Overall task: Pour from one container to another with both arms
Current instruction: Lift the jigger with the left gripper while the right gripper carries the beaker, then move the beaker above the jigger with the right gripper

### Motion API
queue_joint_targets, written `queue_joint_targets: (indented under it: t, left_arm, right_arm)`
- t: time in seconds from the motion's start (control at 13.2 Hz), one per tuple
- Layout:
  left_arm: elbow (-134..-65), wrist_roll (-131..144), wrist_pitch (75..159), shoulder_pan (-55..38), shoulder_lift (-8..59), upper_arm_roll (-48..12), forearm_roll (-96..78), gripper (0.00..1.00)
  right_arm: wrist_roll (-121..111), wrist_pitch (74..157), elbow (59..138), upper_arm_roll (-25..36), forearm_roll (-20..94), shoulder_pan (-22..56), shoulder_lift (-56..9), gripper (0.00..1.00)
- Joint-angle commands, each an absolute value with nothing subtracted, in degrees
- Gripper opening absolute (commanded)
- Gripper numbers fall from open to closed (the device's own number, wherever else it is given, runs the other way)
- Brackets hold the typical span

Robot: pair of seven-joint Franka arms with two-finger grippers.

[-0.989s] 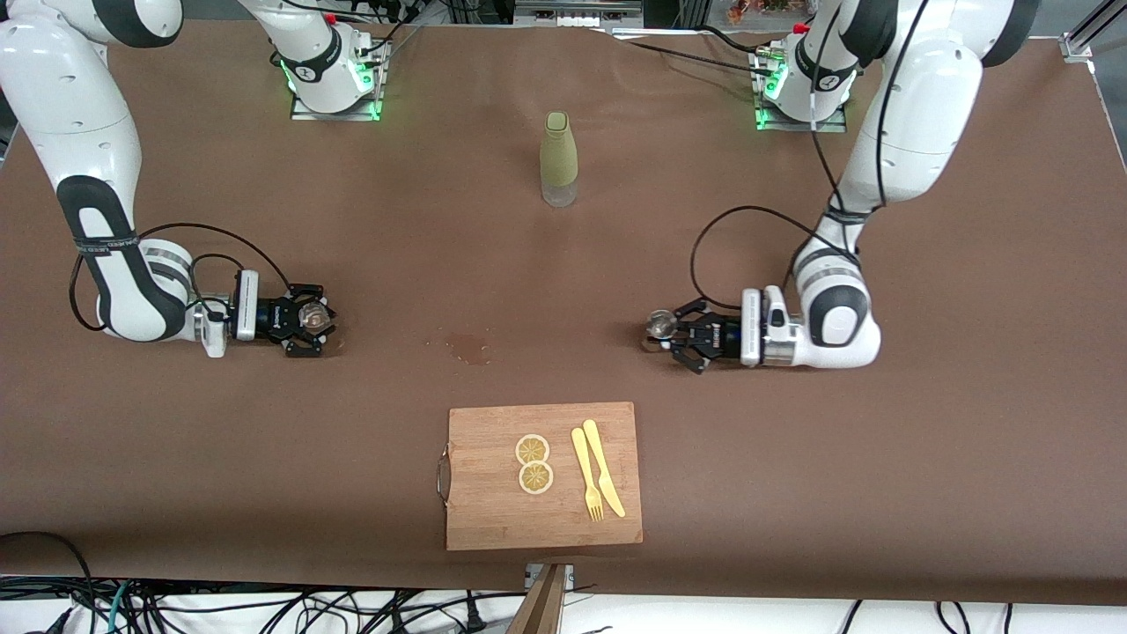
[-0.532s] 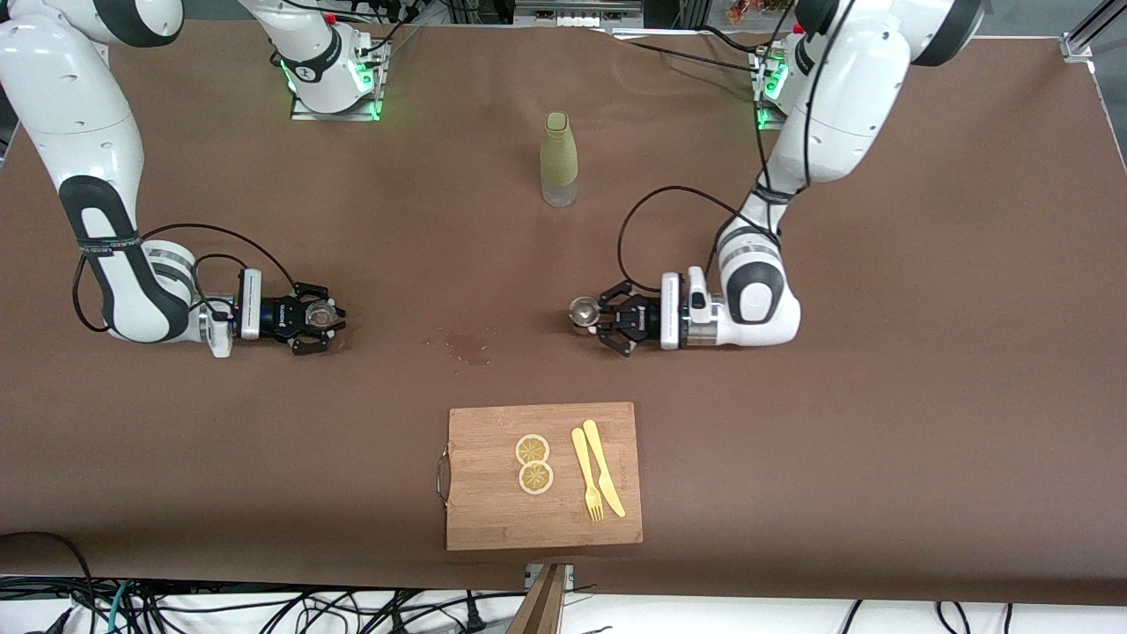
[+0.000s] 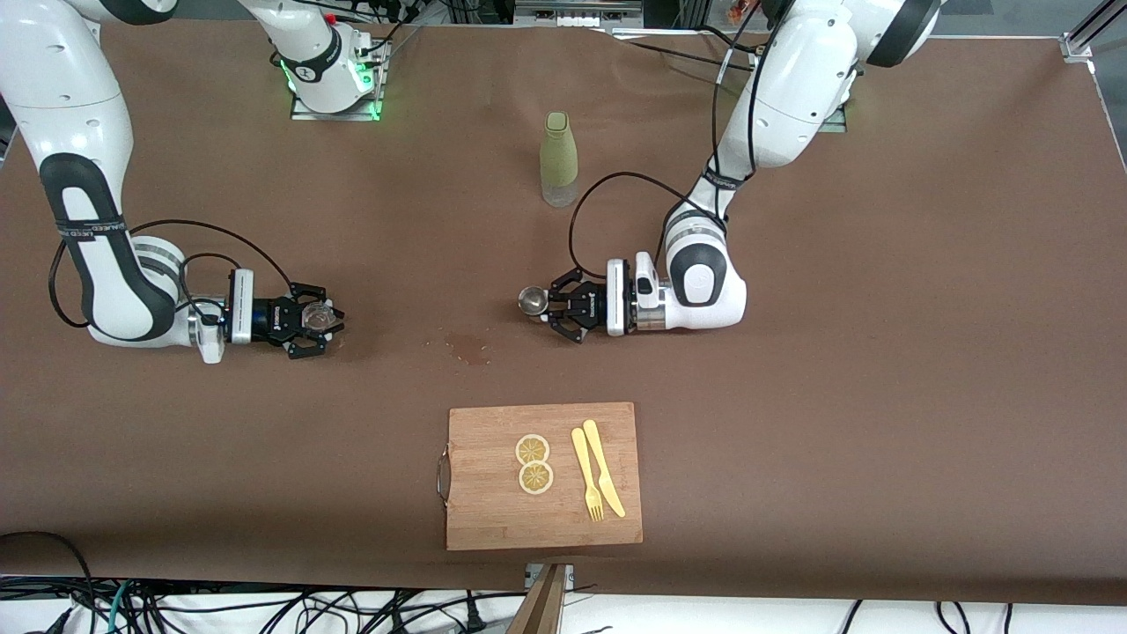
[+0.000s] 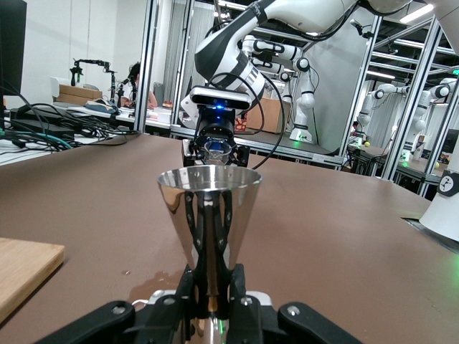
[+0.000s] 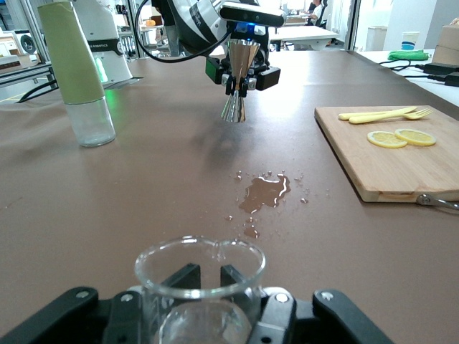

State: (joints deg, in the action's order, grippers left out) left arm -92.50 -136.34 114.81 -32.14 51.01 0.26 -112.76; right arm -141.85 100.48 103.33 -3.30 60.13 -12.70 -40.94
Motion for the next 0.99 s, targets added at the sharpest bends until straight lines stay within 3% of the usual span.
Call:
queue_joint_targets:
  t: [0.0,0.53,0.91]
  left_arm:
    - [-87.2,-137.7,117.9,-34.6,54.2,0.6,-116.4,0.00]
    - [-81.0,-137.6,122.6,-38.0,57.9,0.6,-120.2,0.00]
    - [-78.7,-137.6,123.7,-40.2,60.1,0.6,-123.1,0.00]
  right_arm:
    - [-137.8,100.5,105.1,-4.5,61.0,-12.5,-36.8,0.23]
    - [-125.8,105.3,110.7,-3.7,61.1,-4.1,-25.4,0.23]
    - [-115.7,110.5,111.0,-0.8,60.9,4.6,-23.3,0.23]
